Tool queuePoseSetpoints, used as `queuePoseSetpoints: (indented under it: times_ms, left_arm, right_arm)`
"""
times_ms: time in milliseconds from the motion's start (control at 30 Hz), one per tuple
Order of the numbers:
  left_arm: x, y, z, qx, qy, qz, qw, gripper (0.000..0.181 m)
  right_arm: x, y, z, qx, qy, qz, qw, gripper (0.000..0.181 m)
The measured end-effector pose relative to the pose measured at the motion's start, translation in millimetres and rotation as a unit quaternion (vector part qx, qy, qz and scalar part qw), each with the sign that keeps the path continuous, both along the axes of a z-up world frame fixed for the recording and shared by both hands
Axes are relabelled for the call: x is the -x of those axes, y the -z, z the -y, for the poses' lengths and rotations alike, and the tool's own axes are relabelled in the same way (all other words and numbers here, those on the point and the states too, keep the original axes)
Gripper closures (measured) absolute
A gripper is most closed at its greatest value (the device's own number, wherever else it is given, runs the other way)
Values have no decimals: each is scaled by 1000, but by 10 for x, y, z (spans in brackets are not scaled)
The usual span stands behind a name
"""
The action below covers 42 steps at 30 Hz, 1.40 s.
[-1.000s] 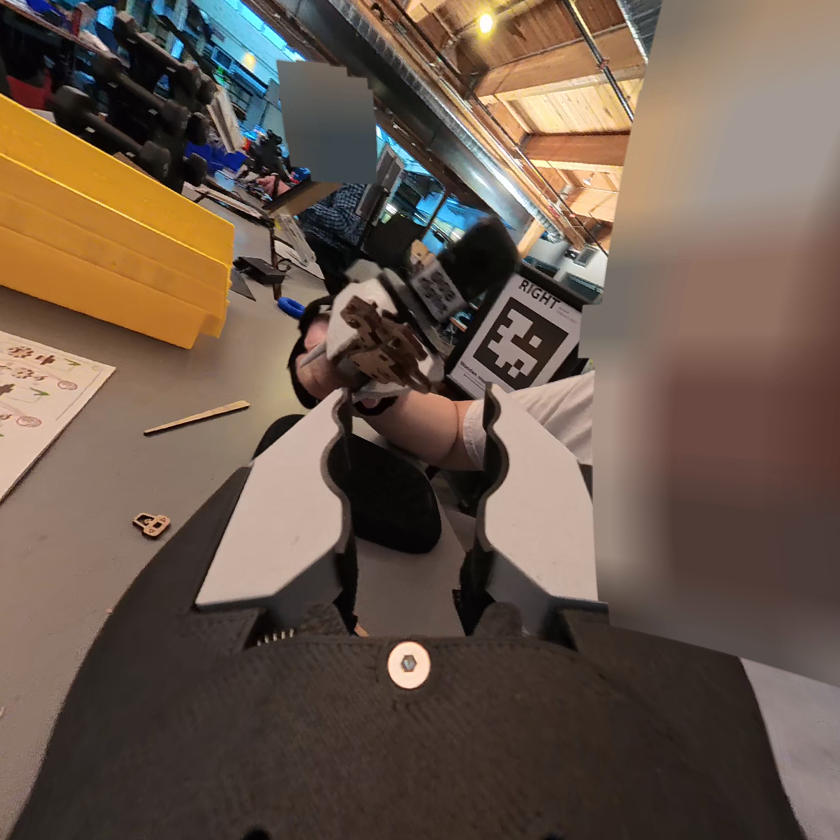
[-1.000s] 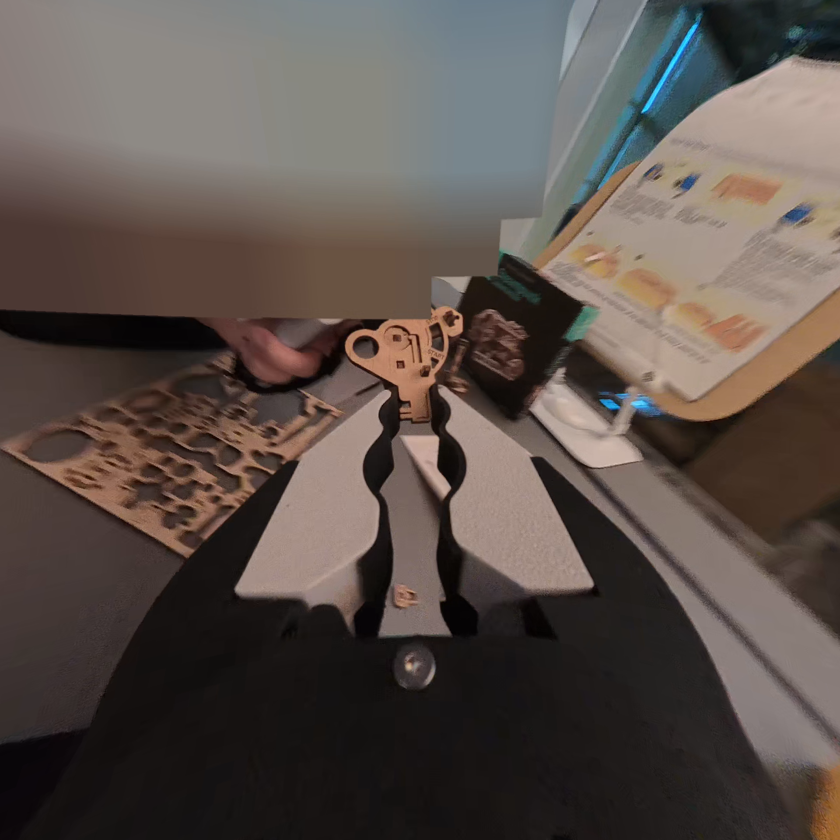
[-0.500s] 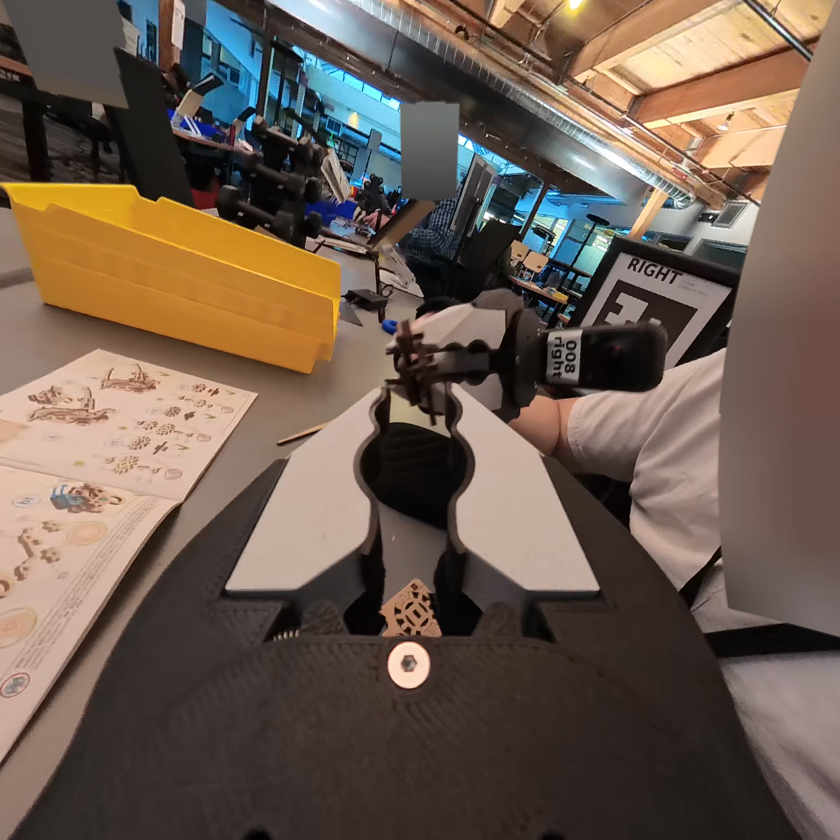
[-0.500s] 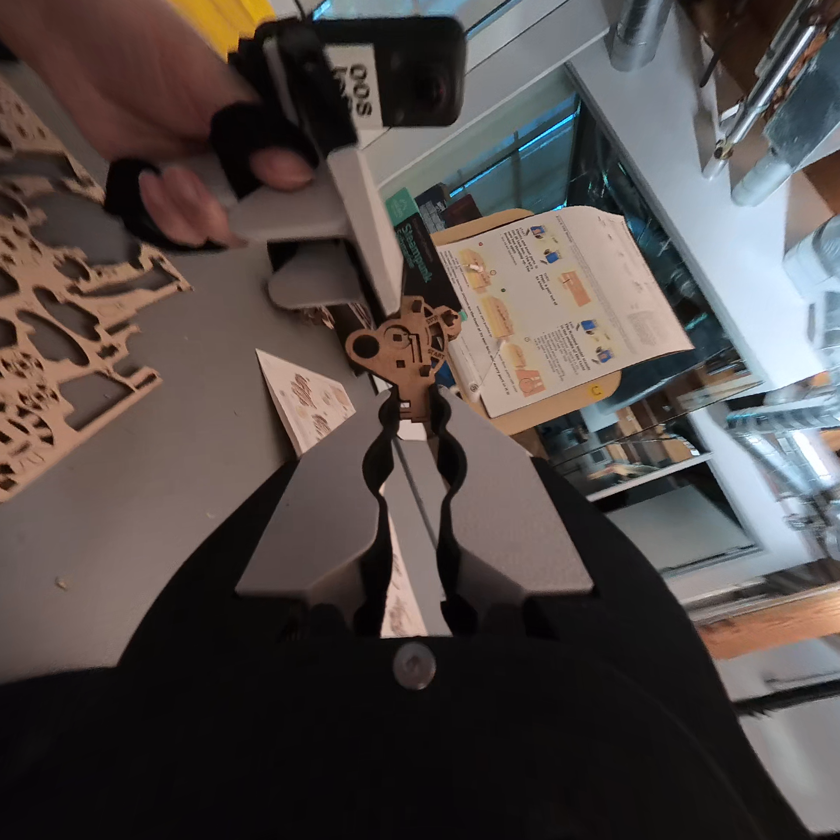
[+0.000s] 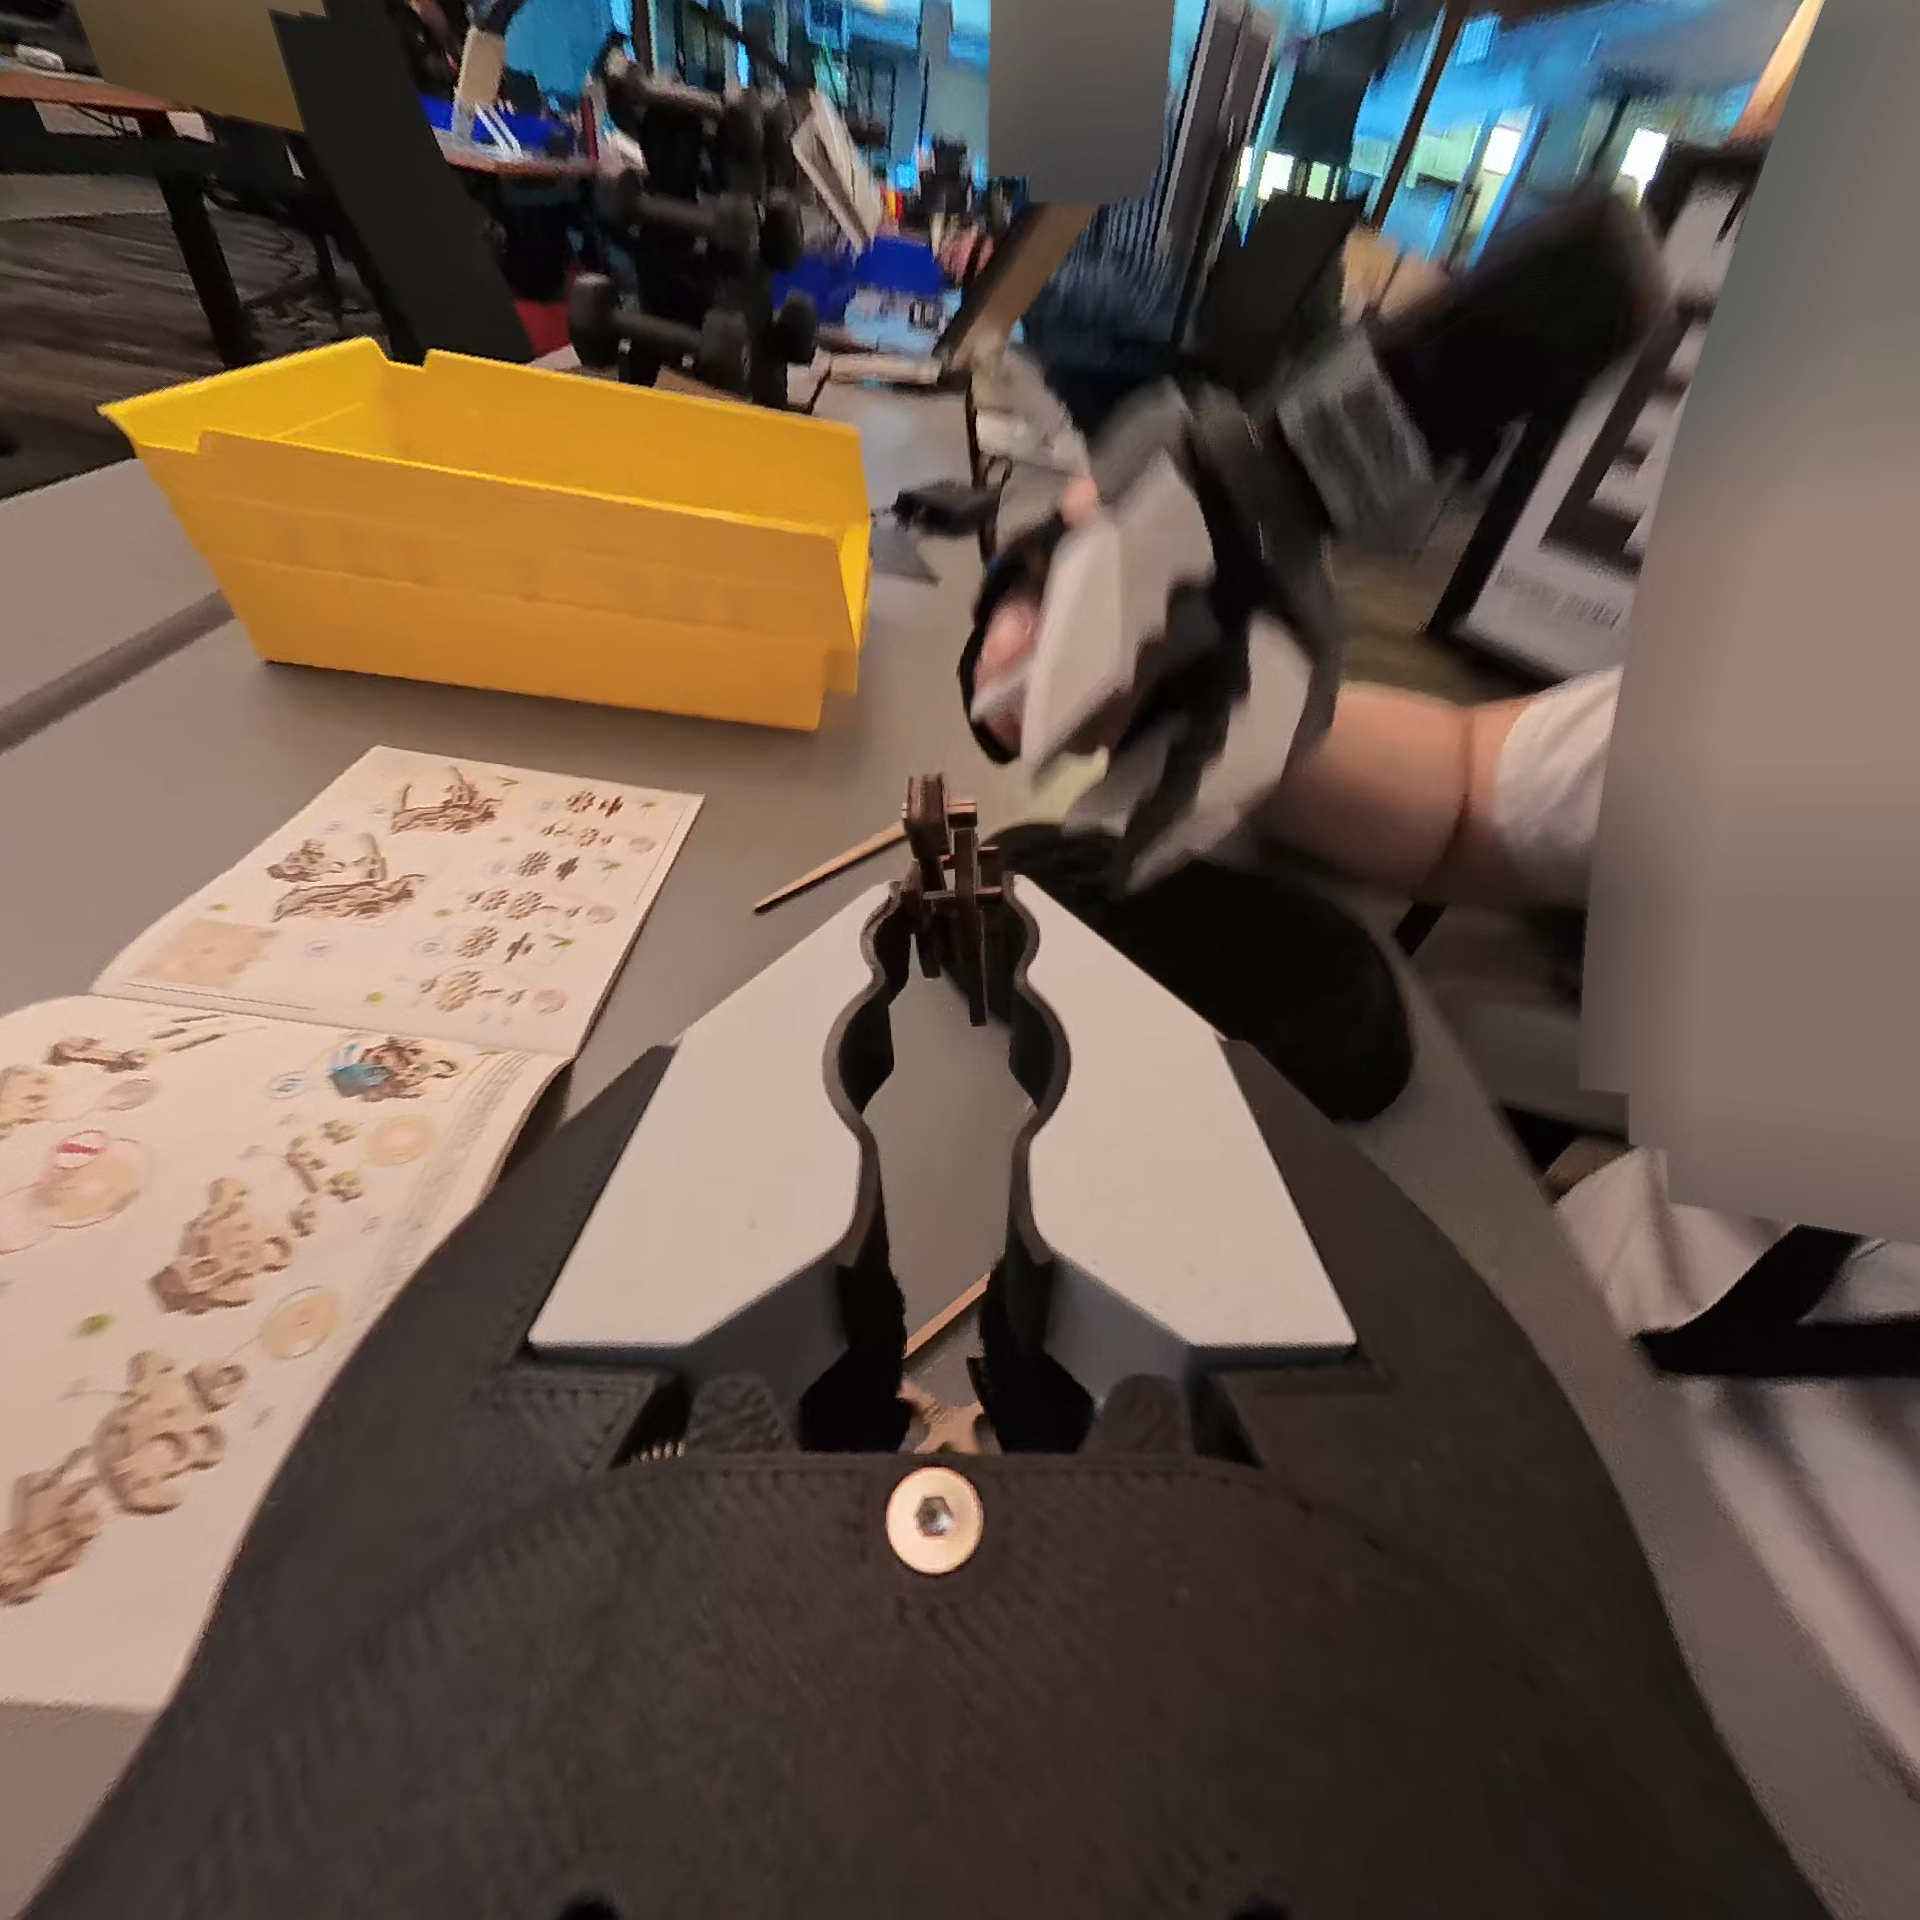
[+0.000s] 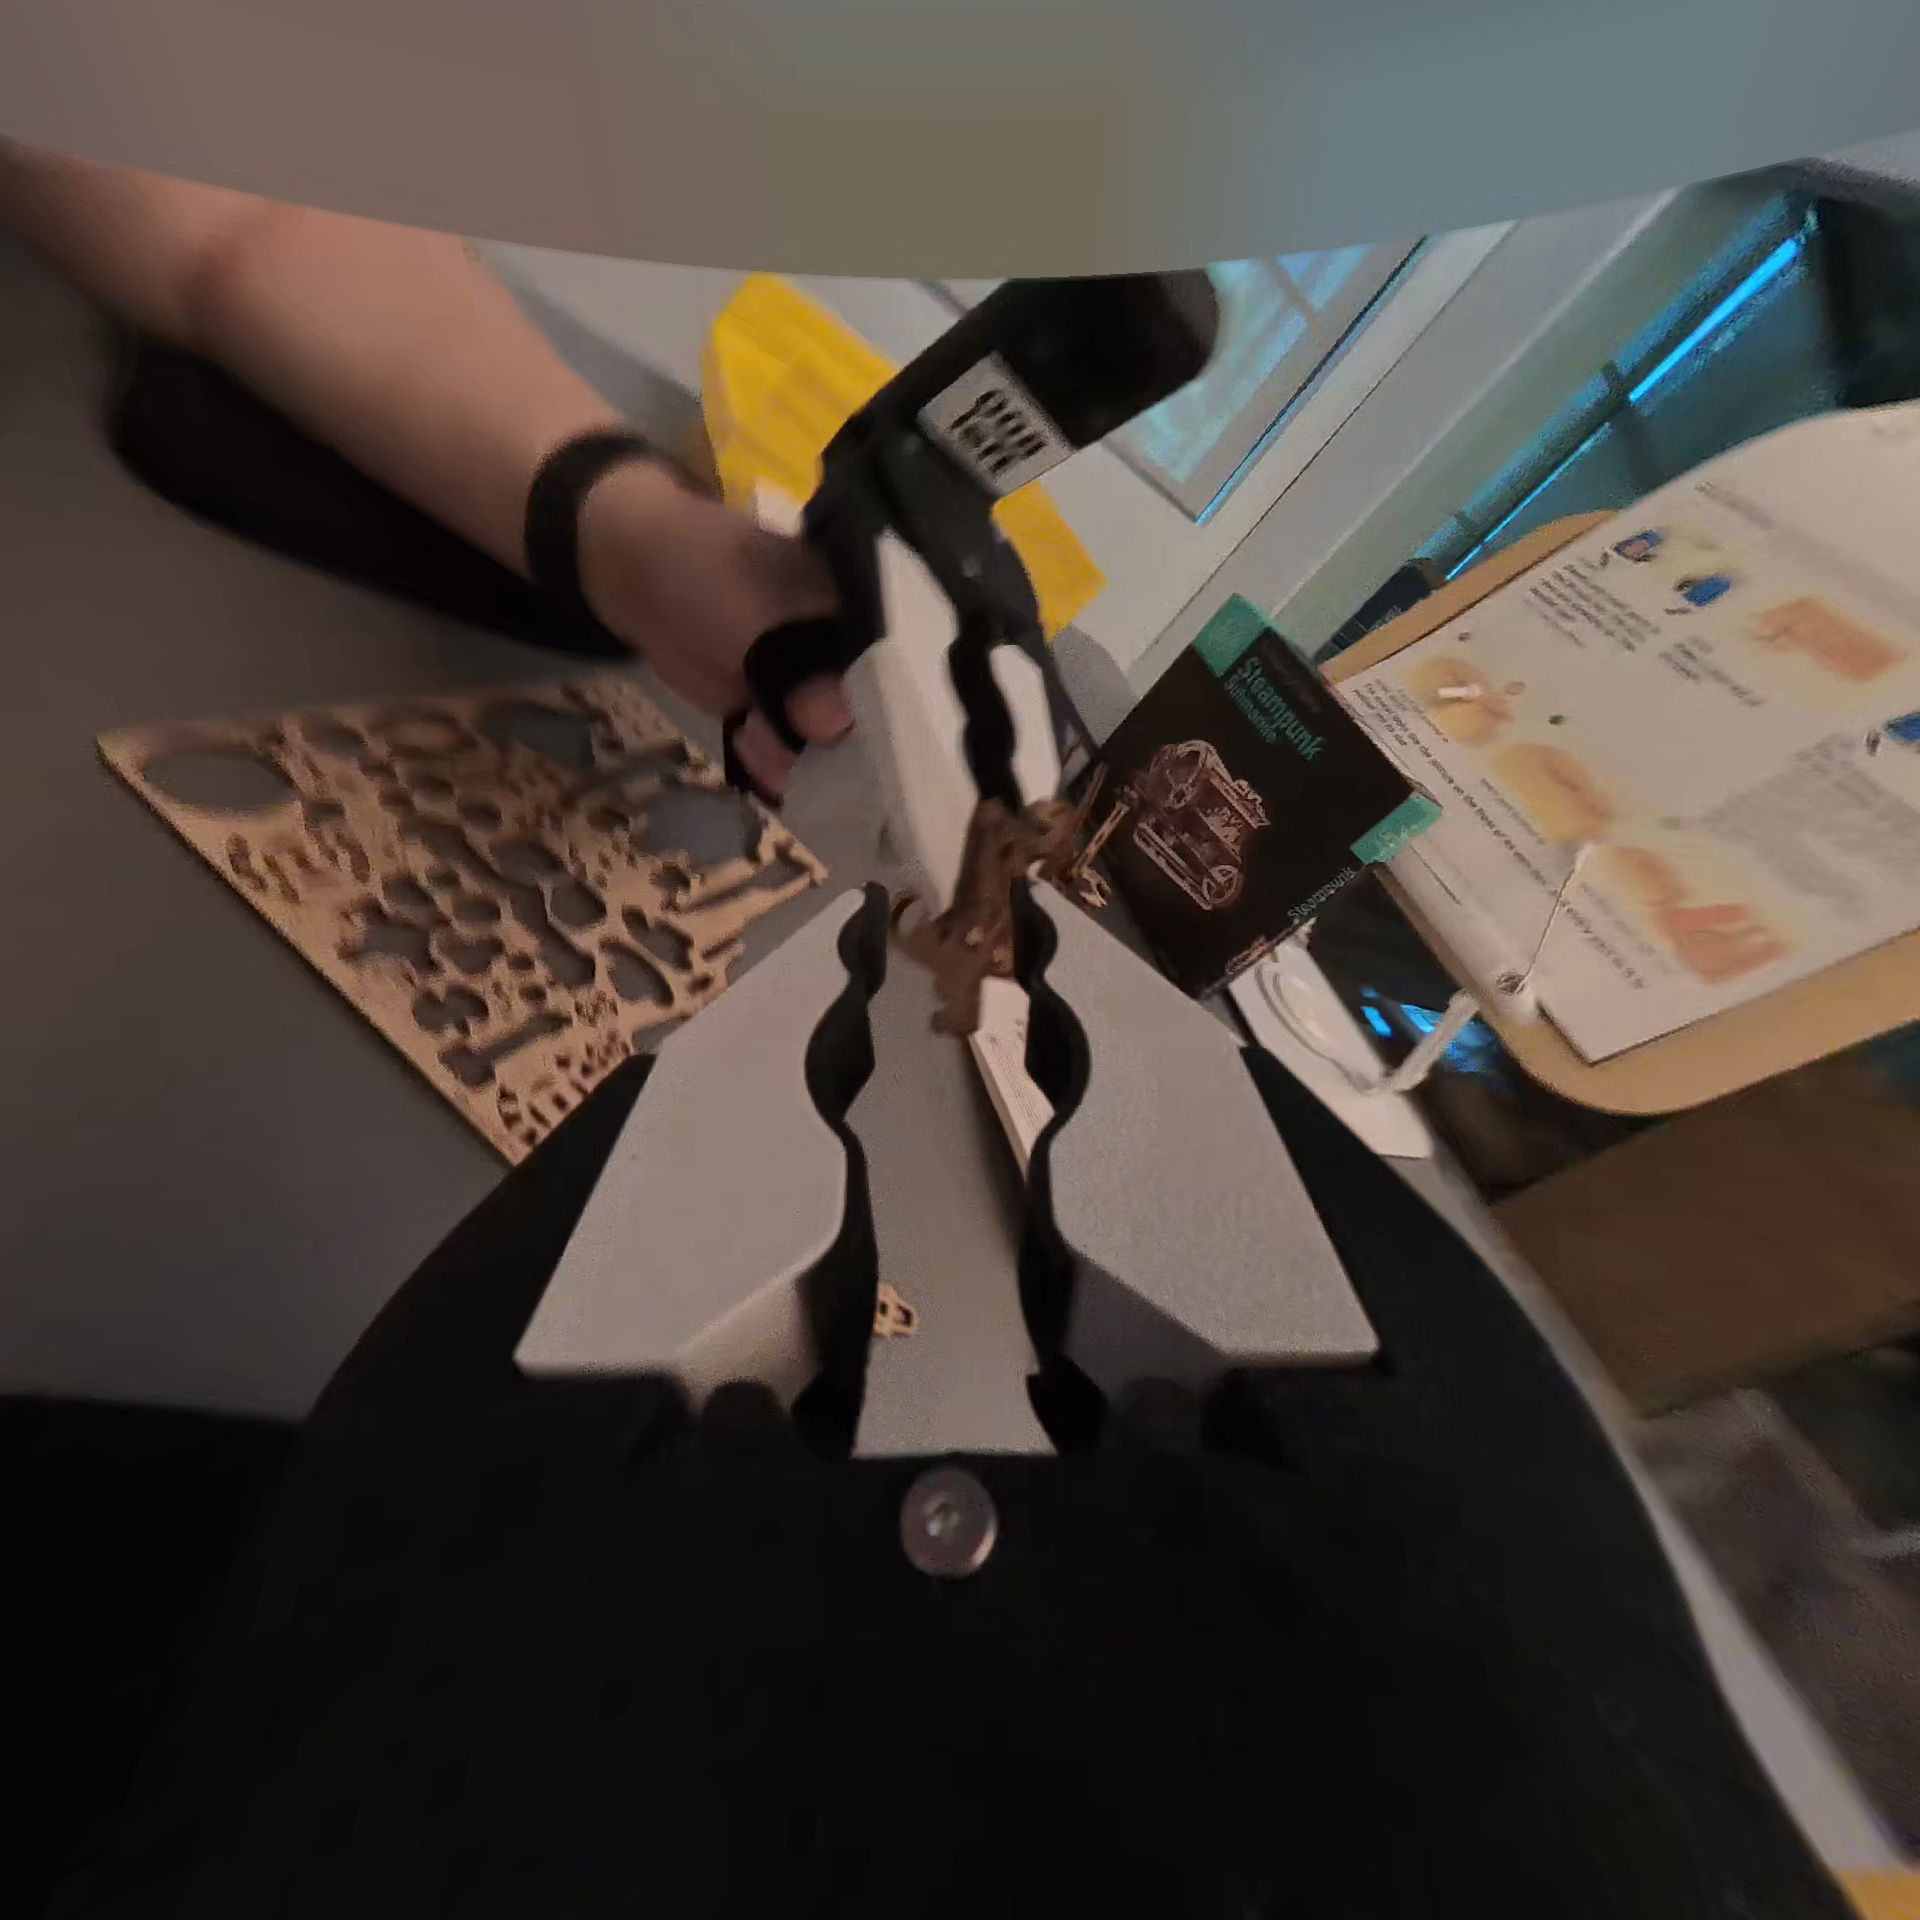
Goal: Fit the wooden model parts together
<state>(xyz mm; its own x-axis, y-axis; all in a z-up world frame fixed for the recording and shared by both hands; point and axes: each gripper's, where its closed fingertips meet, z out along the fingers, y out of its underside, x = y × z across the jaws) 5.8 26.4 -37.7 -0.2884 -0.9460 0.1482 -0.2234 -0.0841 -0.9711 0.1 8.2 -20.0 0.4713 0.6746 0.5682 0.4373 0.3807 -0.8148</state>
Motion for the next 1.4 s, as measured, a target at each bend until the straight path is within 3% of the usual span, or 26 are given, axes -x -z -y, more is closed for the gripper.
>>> queuePoseSetpoints:
  times_ms: [133, 233, 333, 467, 600, 800, 933, 1067, 1133, 1300, 1400]
  left_arm:
    - [-2, 147, 82, -127, 14, -19, 992, 166]
    - [-18, 231, 194, -194, 24, -31, 980, 166]
    - [-30, 308, 259, -216, 33, -45, 975, 166]
    - [-17, 309, 304, -190, 51, -47, 979, 166]
    - [-7, 301, 346, -150, 67, -56, 985, 166]
    - [14, 332, 388, -102, 90, -73, 988, 166]
    - [30, 286, 445, -14, 114, -85, 990, 166]
    - [23, 280, 454, 81, 127, -104, 983, 166]
    - [15, 275, 442, 106, 127, -105, 981, 166]
    - [5, 199, 421, 161, 132, -89, 974, 165]
    - [-15, 210, 351, 177, 118, -85, 973, 152]
  right_arm:
    - [-74, -120, -81, 81, -4, -106, 991, 158]
    - [-6, 38, -96, 110, -7, -81, 991, 162]
    - [118, 71, 29, 129, -53, -81, 987, 181]
    - [94, 58, 10, 149, -46, -89, 984, 169]
    - [115, 115, 37, 221, -71, -110, 967, 169]
    - [130, 153, 35, 362, -117, -197, 904, 173]
    - [50, 55, -32, 406, -135, -272, 862, 171]
    - [101, 152, -34, 430, -123, -257, 857, 159]
    - [128, 195, -50, 444, -111, -257, 851, 169]
    - [70, 147, -88, 485, -121, -311, 808, 172]
    - [-21, 85, -139, 494, -124, -350, 786, 172]
